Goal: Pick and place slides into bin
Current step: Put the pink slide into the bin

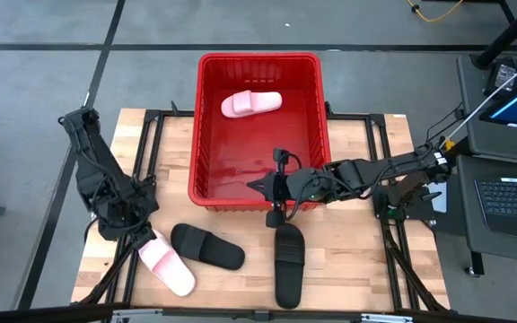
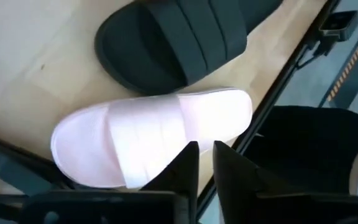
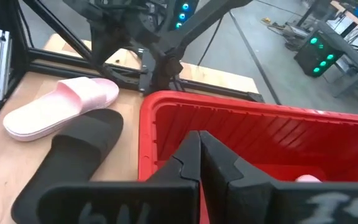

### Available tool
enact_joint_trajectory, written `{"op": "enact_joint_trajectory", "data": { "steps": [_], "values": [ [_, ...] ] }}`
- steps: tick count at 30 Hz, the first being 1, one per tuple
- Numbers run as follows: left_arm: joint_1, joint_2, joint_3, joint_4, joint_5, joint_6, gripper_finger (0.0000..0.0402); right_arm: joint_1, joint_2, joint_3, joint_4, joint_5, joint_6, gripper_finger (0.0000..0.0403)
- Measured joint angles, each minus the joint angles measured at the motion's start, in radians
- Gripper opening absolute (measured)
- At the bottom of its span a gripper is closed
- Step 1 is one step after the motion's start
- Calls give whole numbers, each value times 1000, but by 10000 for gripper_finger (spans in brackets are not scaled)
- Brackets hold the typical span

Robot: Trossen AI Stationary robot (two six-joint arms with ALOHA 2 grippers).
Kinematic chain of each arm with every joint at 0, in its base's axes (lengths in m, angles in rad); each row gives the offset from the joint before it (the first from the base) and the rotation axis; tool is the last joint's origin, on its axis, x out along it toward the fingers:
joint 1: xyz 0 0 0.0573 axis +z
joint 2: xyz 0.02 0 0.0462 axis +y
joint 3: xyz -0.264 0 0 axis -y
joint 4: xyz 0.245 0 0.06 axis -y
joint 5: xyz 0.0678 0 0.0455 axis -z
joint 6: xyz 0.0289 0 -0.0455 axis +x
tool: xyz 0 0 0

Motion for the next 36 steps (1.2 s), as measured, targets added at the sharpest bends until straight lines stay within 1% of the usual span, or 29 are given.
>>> {"op": "enact_joint_trajectory", "data": {
  "steps": [5, 7, 13, 17, 19, 22, 25, 27, 29, 33, 34, 36],
  "values": [
    [-6, 8, 0, 1, -1, -115, 81, 0, 0, 0, 0, -1, 0, 5],
    [-6, 9, 0, 2, -1, -139, 97, 0, 0, 0, 0, -1, 0, 5],
    [-6, 33, 0, 1, 1, -112, 136, 0, 0, 0, 0, -2, 3, 5],
    [-7, 52, 0, 1, 35, -104, 147, 0, 0, 0, -2, -3, 27, 5],
    [-12, 63, 0, -1, 26, -103, 147, 1, 0, 0, -6, -7, 30, 5],
    [-33, 78, -9, 2, -4, -108, 148, 2, 0, 0, -5, -49, 31, 5],
    [-69, 88, -52, 8, 6, -165, 148, 6, 0, 0, -5, -56, 31, 5],
    [-106, 82, -99, 56, 5, -213, 148, 6, 0, 0, -5, -56, 38, 5],
    [-147, 75, -146, 125, -28, -246, 148, 6, 0, 0, -5, -56, 55, 5],
    [-218, 61, -206, 214, -175, -295, 148, 5, 0, 0, -5, -56, 56, 5],
    [-233, 57, -214, 221, -196, -307, 148, 5, 0, 0, -5, -56, 57, 5],
    [-262, 53, -227, 221, -195, -346, 148, 5, 0, 0, -4, -56, 59, 5]
  ]
}}
